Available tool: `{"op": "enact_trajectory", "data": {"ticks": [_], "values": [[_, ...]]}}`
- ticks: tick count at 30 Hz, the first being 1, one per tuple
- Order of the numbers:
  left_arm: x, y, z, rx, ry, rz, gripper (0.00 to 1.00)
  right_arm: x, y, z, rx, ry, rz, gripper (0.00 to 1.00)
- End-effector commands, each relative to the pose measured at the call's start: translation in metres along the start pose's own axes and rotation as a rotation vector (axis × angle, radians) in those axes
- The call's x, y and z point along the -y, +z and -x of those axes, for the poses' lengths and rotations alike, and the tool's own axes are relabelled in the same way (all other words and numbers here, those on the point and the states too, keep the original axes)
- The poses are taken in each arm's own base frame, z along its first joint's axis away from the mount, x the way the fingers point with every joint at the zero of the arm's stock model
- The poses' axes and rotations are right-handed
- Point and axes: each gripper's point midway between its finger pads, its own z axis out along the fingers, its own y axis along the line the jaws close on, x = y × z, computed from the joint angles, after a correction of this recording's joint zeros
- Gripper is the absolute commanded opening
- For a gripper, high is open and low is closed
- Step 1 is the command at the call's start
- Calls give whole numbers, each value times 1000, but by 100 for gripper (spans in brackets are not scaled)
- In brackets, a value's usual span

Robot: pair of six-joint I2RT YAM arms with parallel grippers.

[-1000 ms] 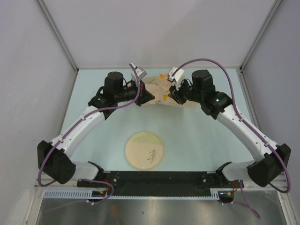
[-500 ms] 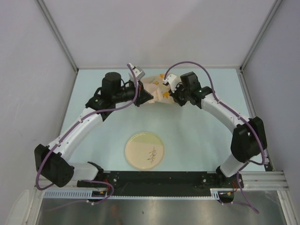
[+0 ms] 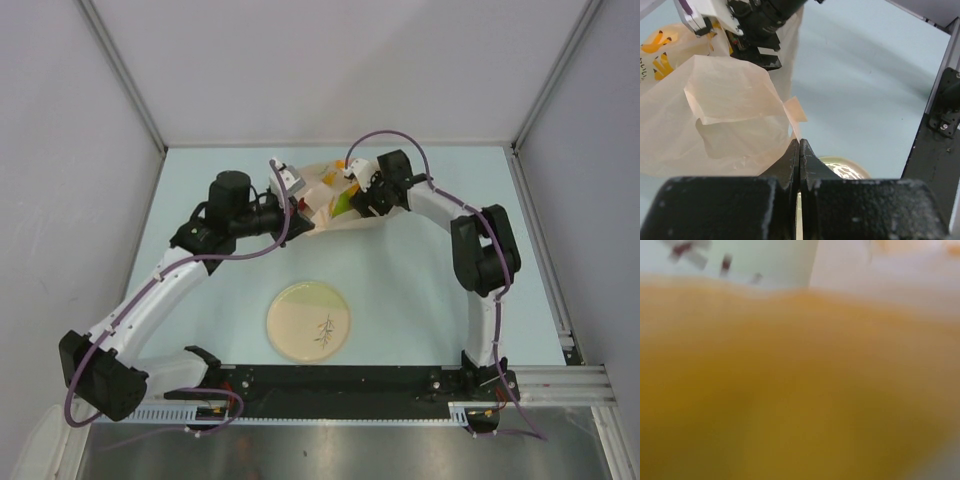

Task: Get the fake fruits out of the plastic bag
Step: Take out the fake fruit from the plastic bag.

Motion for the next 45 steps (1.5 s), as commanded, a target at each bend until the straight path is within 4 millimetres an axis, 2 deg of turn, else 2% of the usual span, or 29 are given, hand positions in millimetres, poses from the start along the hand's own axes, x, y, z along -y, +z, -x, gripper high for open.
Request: {"op": "enact_trajectory", "data": {"ticks": [1,2,4,5,6,7,8,9,10,13,14,17,18,19,22,23,25,26,27,29,33,34,39,42,45], "values": [[-6,-2,2,-4,74,11,0,25,10,43,113,-61,11,85],[-6,-2,1,-9,78,12,0,27,19,38,102,-61,24,86],[-8,0,-1,-23,87,15,0,30,19,50,127,-84,35,86],[-9,0,0,-24,91,15,0,32,21,53,132,-111,38,87],[-9,1,-2,-32,91,12,0,26,28,48,123,-121,75,88],[-9,2,-1,-32,93,10,0,30,29,56,133,-142,76,89],[-11,3,-3,-38,88,12,0,28,34,55,123,-156,90,89],[-12,4,-4,-42,86,12,0,21,49,37,68,-155,126,89],[-13,5,-2,-40,89,17,0,29,48,49,83,-166,111,89],[-17,8,-3,-52,98,23,0,34,67,35,42,-180,120,89],[-19,8,-3,-55,102,28,0,38,70,40,50,-196,107,89],[-23,11,-5,-70,105,38,0,47,87,35,39,-243,80,89],[-26,14,-6,-78,104,41,0,53,90,41,45,-264,58,88],[-27,15,-7,-83,100,42,0,54,91,43,45,-252,50,85],[-30,17,-8,-95,98,52,0,64,74,61,69,-175,0,85],[-31,17,-8,-95,99,52,0,67,53,77,106,-115,-11,85],[-33,20,-13,-106,89,57,0,54,36,82,128,-50,36,85],[-33,21,-14,-109,75,60,0,45,17,96,169,1,67,85],[-36,21,-18,-118,66,76,0,31,14,92,164,29,110,85],[-38,19,-21,-127,43,94,0,6,3,100,180,102,188,85],[-41,12,-42,-177,10,133,0,-32,5,101,164,262,312,87],[-42,10,-44,-180,6,138,0,-40,9,95,149,289,332,87],[-42,9,-60,-204,-35,144,0,-68,25,94,127,363,390,89],[-42,8,-61,-204,-39,143,0,-82,37,98,135,367,400,89],[-41,5,-66,-218,-47,135,0,-85,46,109,160,380,388,88]]}}
